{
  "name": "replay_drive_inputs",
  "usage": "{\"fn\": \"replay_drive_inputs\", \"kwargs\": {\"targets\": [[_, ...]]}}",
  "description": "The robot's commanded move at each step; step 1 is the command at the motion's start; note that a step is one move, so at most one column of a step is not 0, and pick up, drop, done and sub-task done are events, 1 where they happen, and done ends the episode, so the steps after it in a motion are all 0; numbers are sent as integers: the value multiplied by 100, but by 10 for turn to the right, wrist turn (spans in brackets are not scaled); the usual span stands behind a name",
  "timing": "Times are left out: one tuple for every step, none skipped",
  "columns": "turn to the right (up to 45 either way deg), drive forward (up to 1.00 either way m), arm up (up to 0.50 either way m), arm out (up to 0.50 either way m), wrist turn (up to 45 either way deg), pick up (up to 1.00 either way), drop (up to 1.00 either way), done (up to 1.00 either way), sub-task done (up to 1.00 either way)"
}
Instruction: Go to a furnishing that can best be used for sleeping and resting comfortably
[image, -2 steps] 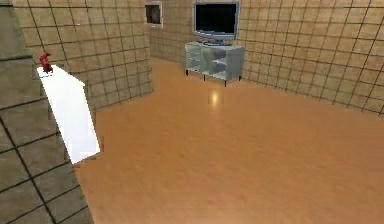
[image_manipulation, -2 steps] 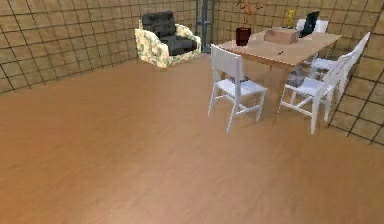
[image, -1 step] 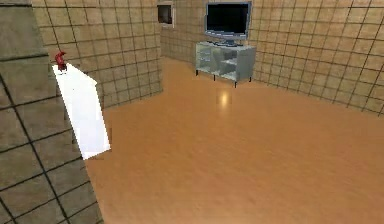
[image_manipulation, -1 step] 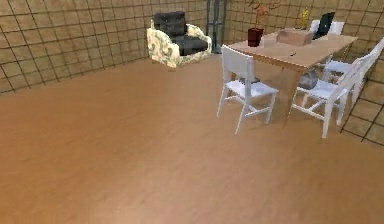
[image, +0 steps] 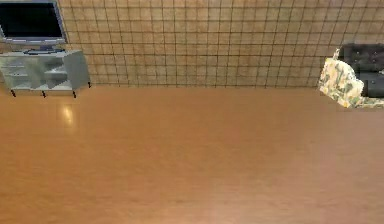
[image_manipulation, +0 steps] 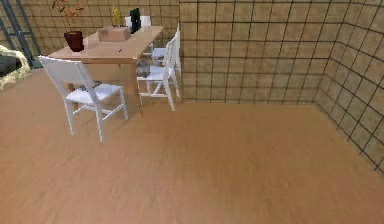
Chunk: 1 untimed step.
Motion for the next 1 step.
{"fn": "replay_drive_inputs", "kwargs": {"targets": [[240,0,0,0,0,0,0,0,0]]}}
